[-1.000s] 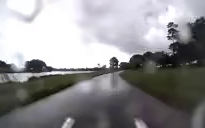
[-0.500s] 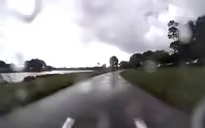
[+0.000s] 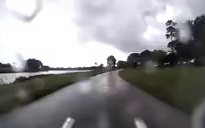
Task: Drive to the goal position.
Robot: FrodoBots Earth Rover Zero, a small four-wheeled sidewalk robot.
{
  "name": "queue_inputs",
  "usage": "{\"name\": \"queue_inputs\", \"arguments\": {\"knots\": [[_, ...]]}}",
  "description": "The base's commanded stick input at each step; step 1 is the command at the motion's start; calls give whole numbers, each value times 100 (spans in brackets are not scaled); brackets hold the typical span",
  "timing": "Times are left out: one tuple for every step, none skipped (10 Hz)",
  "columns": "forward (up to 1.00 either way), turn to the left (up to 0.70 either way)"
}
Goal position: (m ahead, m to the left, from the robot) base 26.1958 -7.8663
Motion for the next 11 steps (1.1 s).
{"name": "queue_inputs", "arguments": {"knots": [[100,0],[100,0],[100,0],[100,0],[100,0],[100,0],[100,0],[100,0],[100,0],[100,0],[100,0]]}}
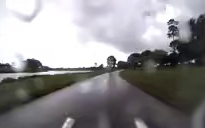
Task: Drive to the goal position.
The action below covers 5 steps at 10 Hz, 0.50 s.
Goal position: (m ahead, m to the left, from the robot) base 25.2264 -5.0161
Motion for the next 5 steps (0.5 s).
{"name": "queue_inputs", "arguments": {"knots": [[100,0],[100,0],[100,0],[100,0],[100,0]]}}
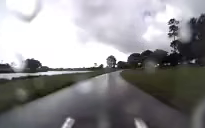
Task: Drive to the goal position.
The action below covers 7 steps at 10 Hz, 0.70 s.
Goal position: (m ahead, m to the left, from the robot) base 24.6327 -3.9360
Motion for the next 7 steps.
{"name": "queue_inputs", "arguments": {"knots": [[100,0],[100,0],[100,0],[100,0],[100,0],[100,0],[100,0]]}}
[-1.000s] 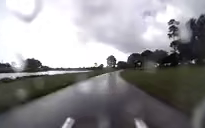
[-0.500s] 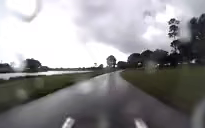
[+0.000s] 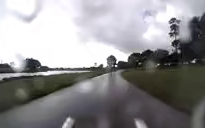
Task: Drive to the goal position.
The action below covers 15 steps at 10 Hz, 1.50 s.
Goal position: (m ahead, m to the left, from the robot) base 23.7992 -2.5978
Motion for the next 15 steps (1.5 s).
{"name": "queue_inputs", "arguments": {"knots": [[100,0],[100,0],[100,0],[100,0],[100,0],[100,0],[100,0],[100,0],[100,0],[100,0],[100,0],[100,0],[100,0],[100,0],[100,0]]}}
